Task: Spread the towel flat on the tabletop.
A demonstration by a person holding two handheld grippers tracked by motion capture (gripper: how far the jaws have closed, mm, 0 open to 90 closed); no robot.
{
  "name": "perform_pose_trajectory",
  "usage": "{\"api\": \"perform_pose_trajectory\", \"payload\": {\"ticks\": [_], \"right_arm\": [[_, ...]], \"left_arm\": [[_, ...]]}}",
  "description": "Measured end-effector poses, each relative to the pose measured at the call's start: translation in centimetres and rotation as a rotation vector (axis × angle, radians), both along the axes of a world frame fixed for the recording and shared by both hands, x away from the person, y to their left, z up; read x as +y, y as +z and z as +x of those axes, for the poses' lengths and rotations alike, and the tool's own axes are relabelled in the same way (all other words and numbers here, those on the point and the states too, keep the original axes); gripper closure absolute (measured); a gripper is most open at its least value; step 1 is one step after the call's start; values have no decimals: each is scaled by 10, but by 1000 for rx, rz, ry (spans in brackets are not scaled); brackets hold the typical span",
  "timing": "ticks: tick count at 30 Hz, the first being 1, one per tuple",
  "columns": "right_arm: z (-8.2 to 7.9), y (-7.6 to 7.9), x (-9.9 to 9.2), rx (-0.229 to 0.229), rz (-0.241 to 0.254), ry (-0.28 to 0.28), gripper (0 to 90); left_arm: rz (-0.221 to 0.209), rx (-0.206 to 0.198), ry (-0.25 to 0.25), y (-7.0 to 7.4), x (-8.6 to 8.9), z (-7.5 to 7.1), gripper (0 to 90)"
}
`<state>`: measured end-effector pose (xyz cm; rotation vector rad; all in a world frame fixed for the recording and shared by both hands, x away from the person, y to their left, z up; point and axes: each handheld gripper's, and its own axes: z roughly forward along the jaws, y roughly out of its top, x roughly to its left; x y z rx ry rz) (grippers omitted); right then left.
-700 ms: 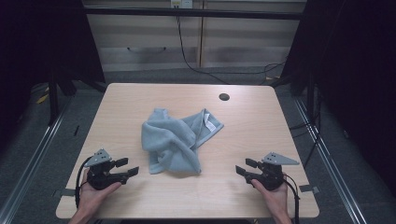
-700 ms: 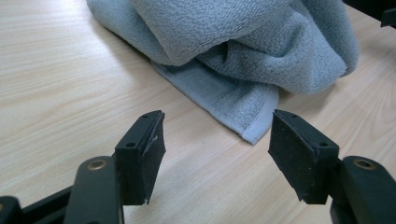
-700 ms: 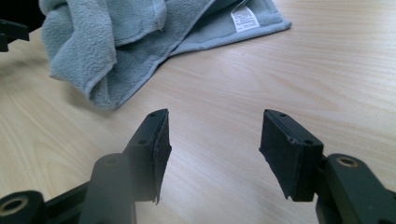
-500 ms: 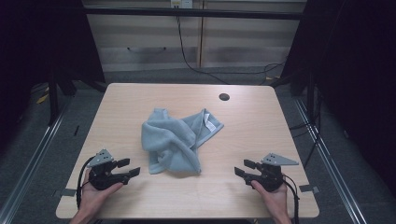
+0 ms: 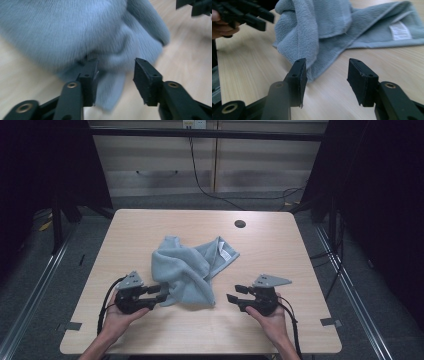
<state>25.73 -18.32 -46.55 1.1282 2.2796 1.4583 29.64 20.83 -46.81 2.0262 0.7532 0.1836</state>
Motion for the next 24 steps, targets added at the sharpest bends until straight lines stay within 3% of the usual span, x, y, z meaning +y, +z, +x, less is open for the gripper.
{"api": "perform_pose_trajectory", "payload": {"ticks": [1, 3, 4, 6, 7, 10, 12, 13, 14, 15, 17, 20, 22, 24], "right_arm": [[4, -1, 7, 4, -5, 15, 477], [8, -2, 12, 7, -5, 28, 462], [16, -11, 26, 24, -1, 56, 416], [21, -20, 36, 41, -12, 83, 383], [24, -25, 42, 53, -29, 90, 371], [25, -31, 48, 71, -57, 99, 380], [25, -35, 51, 81, -53, 110, 490], [24, -35, 54, 76, -57, 109, 624], [24, -35, 54, 76, -57, 109, 624], [23, -33, 54, 58, -49, 115, 763], [22, -32, 53, 50, -47, 105, 800], [21, -21, 47, 24, -13, 101, 846], [17, -16, 44, 17, -4, 104, 849], [15, -14, 43, 13, -6, 109, 849]], "left_arm": [[0, 16, 14, -2, -9, 10, 512], [-12, 24, 20, -6, -13, 14, 455], [-31, 45, 18, -11, -16, 18, 423], [-16, 51, 23, -18, -21, 18, 378], [31, 38, -11, -22, -27, 16, 378], [22, 41, 3, -25, -29, 15, 366], [35, 43, 12, -29, -29, 15, 363], [52, 48, 14, -32, -30, 15, 351], [52, 48, 14, -32, -30, 15, 350], [54, 54, 21, -34, -30, 15, 351], [60, 53, 18, -35, -32, 15, 352], [49, 45, 6, -33, -33, 15, 567], [68, 23, -5, -32, -34, 12, 699], [61, 29, -16, -31, -35, 10, 735]]}}
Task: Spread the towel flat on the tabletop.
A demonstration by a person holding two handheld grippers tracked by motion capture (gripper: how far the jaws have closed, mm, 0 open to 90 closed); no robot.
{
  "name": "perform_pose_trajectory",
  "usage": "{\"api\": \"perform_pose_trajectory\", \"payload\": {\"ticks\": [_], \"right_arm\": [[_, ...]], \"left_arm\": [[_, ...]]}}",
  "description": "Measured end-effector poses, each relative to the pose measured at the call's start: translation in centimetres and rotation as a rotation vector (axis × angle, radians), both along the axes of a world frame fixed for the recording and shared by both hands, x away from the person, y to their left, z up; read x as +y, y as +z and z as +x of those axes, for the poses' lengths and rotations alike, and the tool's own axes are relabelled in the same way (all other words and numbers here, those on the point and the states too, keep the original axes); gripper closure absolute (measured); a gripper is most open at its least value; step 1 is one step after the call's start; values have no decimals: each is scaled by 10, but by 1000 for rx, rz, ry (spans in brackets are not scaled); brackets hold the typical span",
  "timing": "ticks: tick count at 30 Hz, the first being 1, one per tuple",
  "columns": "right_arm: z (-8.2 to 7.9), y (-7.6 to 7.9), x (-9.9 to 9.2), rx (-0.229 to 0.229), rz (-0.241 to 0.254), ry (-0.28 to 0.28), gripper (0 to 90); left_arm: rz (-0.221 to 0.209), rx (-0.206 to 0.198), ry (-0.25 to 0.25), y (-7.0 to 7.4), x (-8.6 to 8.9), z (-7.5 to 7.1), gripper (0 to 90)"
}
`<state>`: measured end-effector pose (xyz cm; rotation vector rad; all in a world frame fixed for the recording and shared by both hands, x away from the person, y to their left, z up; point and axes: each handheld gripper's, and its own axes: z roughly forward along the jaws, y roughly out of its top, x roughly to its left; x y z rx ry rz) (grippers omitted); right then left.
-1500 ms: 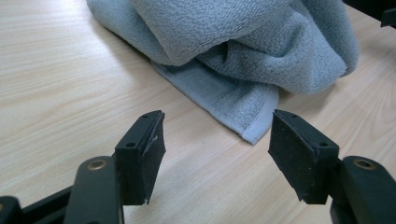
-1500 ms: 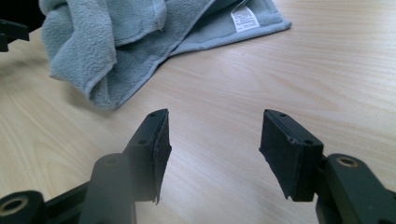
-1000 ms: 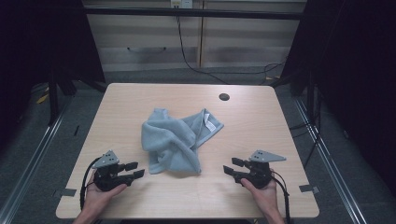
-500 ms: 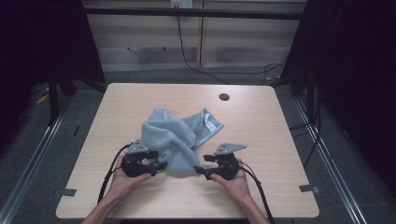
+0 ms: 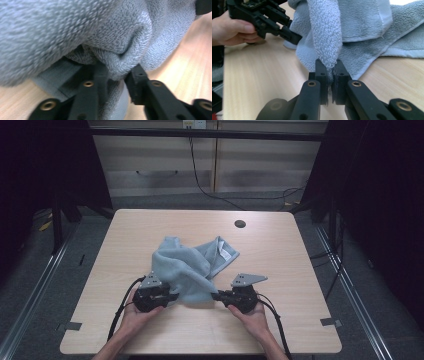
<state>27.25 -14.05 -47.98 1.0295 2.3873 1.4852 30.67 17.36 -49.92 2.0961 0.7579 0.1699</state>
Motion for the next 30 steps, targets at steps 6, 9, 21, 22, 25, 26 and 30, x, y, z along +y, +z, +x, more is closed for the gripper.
{"api": "perform_pose_trajectory", "payload": {"ticks": [6, 9, 21, 22, 25, 26, 30], "right_arm": [[-28, 18, -13, -29, 9, 16, 849], [-39, 37, -18, -71, 40, 20, 850], [16, 102, -10, -178, 123, 26, 682], [24, 97, -8, -168, 123, 20, 654], [38, 82, -7, -124, 117, 7, 639], [43, 72, -8, -108, 109, -1, 642], [67, 17, -18, -2, 9, -67, 657]], "left_arm": [[-48, -2, -111, 20, -2, -28, 783], [-97, -46, -131, 42, 0, -39, 788], [-212, -53, 87, 81, 26, 19, 798], [-200, -36, 138, 75, 32, 30, 798], [-208, 19, 218, 59, 46, 50, 797], [-181, 44, 243, 49, 52, 58, 797], [-234, 95, 289, 25, 66, 68, 758]]}}
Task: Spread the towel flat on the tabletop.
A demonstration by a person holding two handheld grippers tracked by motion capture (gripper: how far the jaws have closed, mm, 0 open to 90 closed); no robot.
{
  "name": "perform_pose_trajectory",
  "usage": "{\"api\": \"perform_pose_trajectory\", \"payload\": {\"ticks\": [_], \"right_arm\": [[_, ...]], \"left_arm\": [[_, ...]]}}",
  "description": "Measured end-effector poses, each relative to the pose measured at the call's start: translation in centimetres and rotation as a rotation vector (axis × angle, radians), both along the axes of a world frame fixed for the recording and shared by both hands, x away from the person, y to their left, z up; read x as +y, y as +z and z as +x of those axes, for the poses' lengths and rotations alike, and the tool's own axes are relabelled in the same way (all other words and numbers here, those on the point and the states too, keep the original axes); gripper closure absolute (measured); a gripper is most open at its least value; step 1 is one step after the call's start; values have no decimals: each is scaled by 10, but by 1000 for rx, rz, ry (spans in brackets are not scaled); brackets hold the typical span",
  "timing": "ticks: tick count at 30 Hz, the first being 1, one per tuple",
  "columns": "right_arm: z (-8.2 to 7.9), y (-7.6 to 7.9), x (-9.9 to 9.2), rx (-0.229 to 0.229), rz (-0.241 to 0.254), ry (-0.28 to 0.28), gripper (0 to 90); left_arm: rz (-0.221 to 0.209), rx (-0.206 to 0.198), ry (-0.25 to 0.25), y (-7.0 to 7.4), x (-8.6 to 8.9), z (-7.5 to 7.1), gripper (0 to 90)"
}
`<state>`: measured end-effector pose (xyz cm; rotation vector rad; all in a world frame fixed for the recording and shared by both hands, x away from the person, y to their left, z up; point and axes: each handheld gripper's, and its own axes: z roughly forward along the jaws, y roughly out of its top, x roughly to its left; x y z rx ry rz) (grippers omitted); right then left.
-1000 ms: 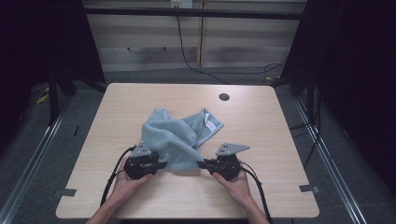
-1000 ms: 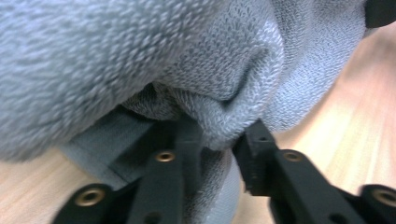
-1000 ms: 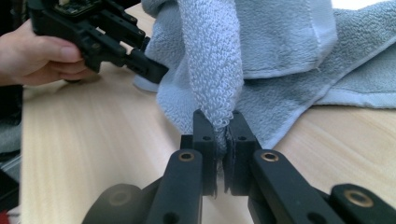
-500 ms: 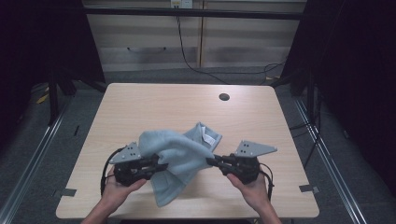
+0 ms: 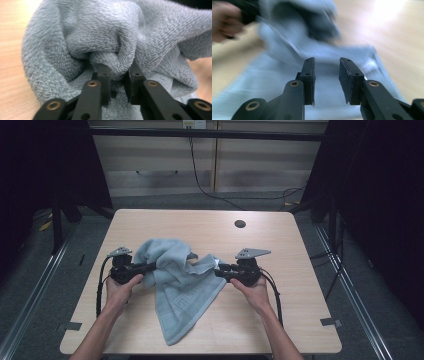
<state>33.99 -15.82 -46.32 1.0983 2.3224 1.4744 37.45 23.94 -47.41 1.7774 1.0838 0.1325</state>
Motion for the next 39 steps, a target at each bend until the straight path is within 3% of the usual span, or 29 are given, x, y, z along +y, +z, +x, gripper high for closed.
{"api": "perform_pose_trajectory", "payload": {"ticks": [2, 6, 10, 12, 16, 17, 20, 23, 24, 25, 29, 32, 34, 35, 37, 39], "right_arm": [[3, -9, -1, 15, -18, -17, 653], [13, -33, 0, 68, -77, -25, 627], [19, -42, 1, 88, -121, -46, 587], [21, -44, 1, 77, -137, -59, 563], [25, -43, -5, 62, -121, -94, 533], [27, -43, -7, 64, -127, -100, 531], [31, -46, -13, 88, -150, -111, 526], [30, -47, -15, 93, -153, -108, 540], [26, -47, -14, 78, -181, -105, 610], [23, -46, -13, 79, -189, -104, 621], [11, -47, -15, 69, -187, -78, 704], [-7, -46, -19, 83, -189, -21, 817], [-18, -46, -24, 107, -167, 21, 880], [-29, -45, -27, 122, -163, 42, 900], [-34, -44, -26, 123, -171, 64, 900], [-49, -41, -22, 138, -190, 114, 900]], "left_arm": [[-15, 0, -7, 1, 0, -2, 729], [29, -43, -35, 14, -3, -18, 536], [51, -102, -67, 27, 0, -38, 508], [57, -118, -108, 28, -1, -48, 513], [90, -90, -225, 12, -13, -63, 534], [133, -86, -248, 4, -18, -65, 534], [186, -43, -267, -14, -29, -66, 523], [203, -31, -280, -18, -32, -65, 534], [230, -21, -285, -23, -35, -63, 550], [230, -21, -285, -23, -35, -63, 556], [241, -12, -268, -29, -34, -60, 599], [262, -26, -251, -30, -32, -59, 631], [277, -42, -253, -30, -30, -57, 709], [280, -45, -253, -31, -28, -56, 784], [287, -44, -242, -31, -26, -53, 815], [306, -50, -222, -30, -23, -49, 849]]}}
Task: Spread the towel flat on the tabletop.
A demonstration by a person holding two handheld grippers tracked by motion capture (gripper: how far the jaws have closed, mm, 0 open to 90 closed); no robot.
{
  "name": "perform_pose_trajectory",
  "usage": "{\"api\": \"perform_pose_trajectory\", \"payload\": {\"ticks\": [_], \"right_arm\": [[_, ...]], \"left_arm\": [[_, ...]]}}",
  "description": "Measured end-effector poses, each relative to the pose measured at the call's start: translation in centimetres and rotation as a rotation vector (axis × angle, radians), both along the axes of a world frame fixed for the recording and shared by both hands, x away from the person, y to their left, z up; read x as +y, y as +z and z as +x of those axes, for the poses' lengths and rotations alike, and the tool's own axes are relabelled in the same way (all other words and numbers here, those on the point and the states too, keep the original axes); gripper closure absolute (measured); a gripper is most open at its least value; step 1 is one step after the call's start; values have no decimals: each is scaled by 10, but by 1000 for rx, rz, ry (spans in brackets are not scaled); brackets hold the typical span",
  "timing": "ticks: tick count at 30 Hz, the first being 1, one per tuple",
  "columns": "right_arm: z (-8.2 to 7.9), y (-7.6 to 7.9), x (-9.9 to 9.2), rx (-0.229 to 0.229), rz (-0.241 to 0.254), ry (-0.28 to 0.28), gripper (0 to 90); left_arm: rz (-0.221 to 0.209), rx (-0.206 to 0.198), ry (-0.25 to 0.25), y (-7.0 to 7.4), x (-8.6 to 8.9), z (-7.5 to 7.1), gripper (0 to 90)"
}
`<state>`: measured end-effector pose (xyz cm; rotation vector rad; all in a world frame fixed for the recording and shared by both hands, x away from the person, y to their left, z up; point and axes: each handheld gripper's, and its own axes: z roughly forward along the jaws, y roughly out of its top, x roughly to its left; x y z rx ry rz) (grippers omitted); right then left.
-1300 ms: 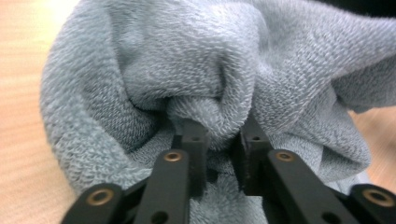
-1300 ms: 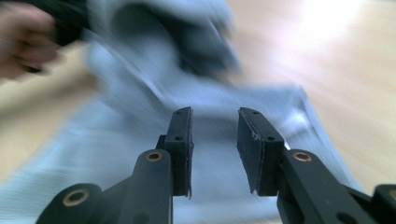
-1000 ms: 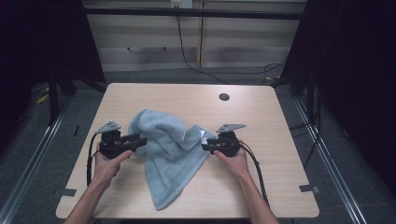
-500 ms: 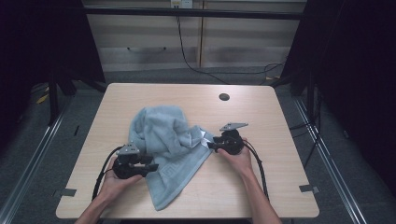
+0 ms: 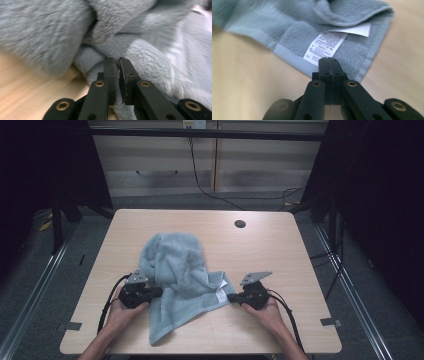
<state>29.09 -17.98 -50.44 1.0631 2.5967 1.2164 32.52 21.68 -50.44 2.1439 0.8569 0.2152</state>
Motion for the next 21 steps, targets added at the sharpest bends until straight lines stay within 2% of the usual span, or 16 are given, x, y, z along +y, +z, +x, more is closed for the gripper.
{"api": "perform_pose_trajectory", "payload": {"ticks": [2, 3, 4, 5, 8, 9, 10, 11, 12, 14, 16, 17, 19, 21], "right_arm": [[-4, 0, 1, 7, 2, 10, 900], [-15, 0, 3, 20, 25, 41, 900], [-15, 0, 3, 20, 25, 41, 900], [-25, -1, 5, 33, 37, 63, 899], [-31, 1, 6, 27, 50, 83, 845], [-33, 3, 5, 18, 69, 84, 831], [-33, 7, -2, -9, 97, 63, 780], [-33, 7, -2, -9, 97, 63, 780], [-32, 8, -4, -23, 97, 54, 765], [-30, 7, -8, -39, 79, 45, 700], [-29, 1, -5, -65, 32, 40, 626], [-29, 1, -5, -65, 32, 40, 626], [-25, -2, -2, -76, 23, 36, 531], [-25, -2, -2, -82, 19, 32, 509]], "left_arm": [[-9, 5, 11, 0, 2, 2, 850], [-13, 6, 21, -1, 5, 4, 849], [-15, 2, 30, -1, 7, 5, 849], [-38, 13, 23, -1, 12, 5, 817], [-50, 13, 12, 3, 15, 1, 785], [-68, 11, 5, 7, 17, -2, 785], [-109, 6, -16, 16, 20, -11, 776], [-109, 6, -16, 16, 20, -11, 773], [-112, -2, -43, 23, 22, -20, 773], [-113, -5, -73, 27, 24, -33, 754], [-118, 4, -106, 26, 25, -47, 708], [-107, 12, -116, 23, 24, -52, 708], [-90, 20, -114, 16, 22, -55, 669], [-84, 27, -93, 12, 19, -50, 659]]}}
